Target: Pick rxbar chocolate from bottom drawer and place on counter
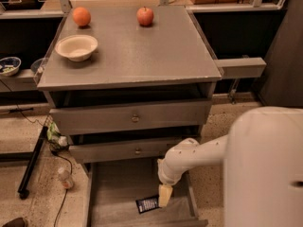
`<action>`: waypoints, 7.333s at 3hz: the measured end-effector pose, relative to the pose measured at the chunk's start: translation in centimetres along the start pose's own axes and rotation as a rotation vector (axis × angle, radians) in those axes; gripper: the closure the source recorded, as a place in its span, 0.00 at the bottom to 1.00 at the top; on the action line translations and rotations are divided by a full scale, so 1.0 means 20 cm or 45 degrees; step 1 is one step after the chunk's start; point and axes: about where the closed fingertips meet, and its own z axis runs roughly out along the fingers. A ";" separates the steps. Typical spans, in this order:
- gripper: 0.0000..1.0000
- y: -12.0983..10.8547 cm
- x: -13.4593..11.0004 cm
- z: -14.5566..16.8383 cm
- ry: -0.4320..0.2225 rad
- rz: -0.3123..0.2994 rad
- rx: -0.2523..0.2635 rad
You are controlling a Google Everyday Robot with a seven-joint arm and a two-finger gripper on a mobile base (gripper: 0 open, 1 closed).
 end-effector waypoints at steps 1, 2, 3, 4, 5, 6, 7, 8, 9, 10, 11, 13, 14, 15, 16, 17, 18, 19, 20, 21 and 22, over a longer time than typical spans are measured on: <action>0.00 0.01 0.01 0.12 0.020 -0.020 -0.020; 0.00 0.03 0.07 0.32 0.033 -0.054 -0.034; 0.00 0.01 0.07 0.41 0.036 -0.062 -0.025; 0.00 -0.02 0.08 0.51 0.062 -0.065 -0.019; 0.00 -0.02 0.15 0.73 0.124 -0.032 -0.058; 0.00 -0.02 0.15 0.73 0.124 -0.032 -0.059; 0.00 -0.01 0.16 0.92 0.138 -0.108 -0.058; 0.00 0.01 0.16 0.96 0.135 -0.101 -0.068; 0.00 0.02 0.14 1.04 0.120 -0.107 -0.087; 0.00 -0.03 0.13 1.34 0.074 -0.104 -0.108; 0.00 -0.02 0.17 1.35 0.088 -0.104 -0.108; 0.00 0.00 0.22 1.39 0.133 -0.149 -0.112; 0.19 0.00 0.22 1.39 0.133 -0.149 -0.112; 0.43 0.00 0.22 1.39 0.133 -0.149 -0.112; 0.66 0.00 0.22 1.39 0.133 -0.149 -0.112; 0.89 0.00 0.22 1.39 0.133 -0.149 -0.112; 1.00 -0.01 0.21 1.33 0.132 -0.147 -0.113; 1.00 0.01 0.21 1.34 0.123 -0.142 -0.119; 1.00 0.01 0.21 1.33 0.117 -0.140 -0.123; 1.00 0.02 0.20 1.33 0.110 -0.139 -0.134; 1.00 0.01 0.20 1.31 0.107 -0.138 -0.169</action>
Offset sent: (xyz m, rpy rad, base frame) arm 0.0127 0.0128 -0.0622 -0.0378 -0.0008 0.0540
